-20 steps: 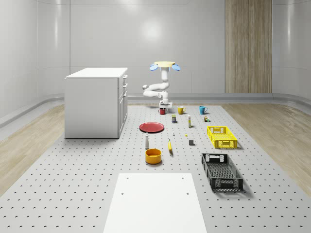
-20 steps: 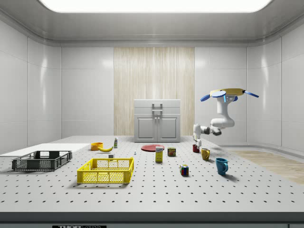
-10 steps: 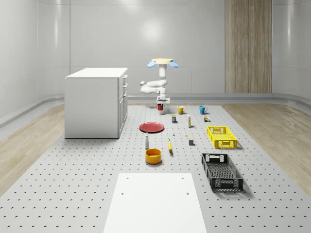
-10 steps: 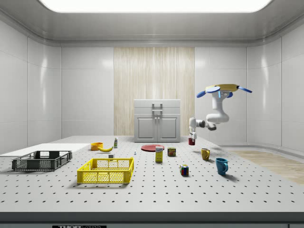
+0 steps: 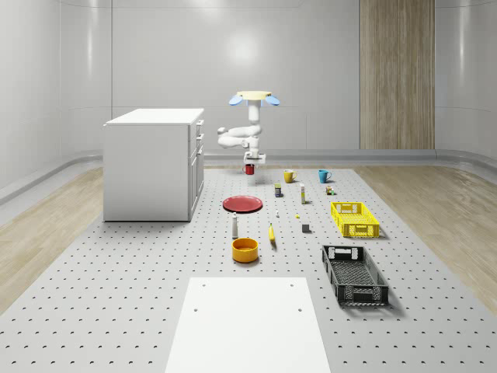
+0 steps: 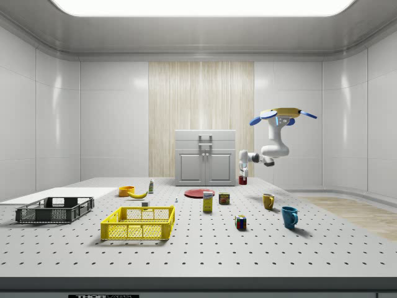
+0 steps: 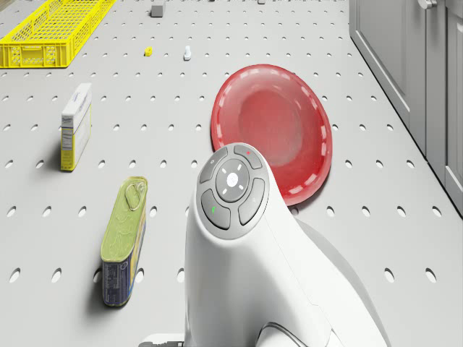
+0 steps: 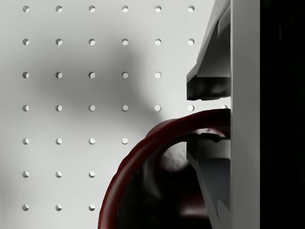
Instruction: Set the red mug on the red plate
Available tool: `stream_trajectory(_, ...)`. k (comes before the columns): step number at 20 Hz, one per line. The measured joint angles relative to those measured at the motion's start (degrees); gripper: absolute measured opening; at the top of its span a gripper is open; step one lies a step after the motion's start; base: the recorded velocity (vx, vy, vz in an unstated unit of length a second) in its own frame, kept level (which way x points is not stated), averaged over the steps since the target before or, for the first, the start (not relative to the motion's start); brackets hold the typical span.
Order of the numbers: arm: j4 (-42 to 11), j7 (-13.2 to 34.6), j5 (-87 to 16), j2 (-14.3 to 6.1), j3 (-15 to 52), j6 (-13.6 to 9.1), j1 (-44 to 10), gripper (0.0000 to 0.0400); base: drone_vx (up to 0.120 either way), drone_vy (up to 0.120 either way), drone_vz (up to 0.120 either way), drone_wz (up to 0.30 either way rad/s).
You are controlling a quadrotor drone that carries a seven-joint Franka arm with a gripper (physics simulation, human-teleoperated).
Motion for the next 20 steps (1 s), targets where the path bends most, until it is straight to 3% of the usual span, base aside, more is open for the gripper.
stream_trajectory(17, 0.1, 0.5, 1.0, -2.1, 0.5, 1.9, -0.6, 0.0100, 0.120, -0.040, 0.000, 0.000)
stream_trajectory(20, 0.1, 0.6, 1.1, -2.4, 0.5, 2.2, -0.7, 0.0100, 0.120, 0.000, -0.107, 0.000)
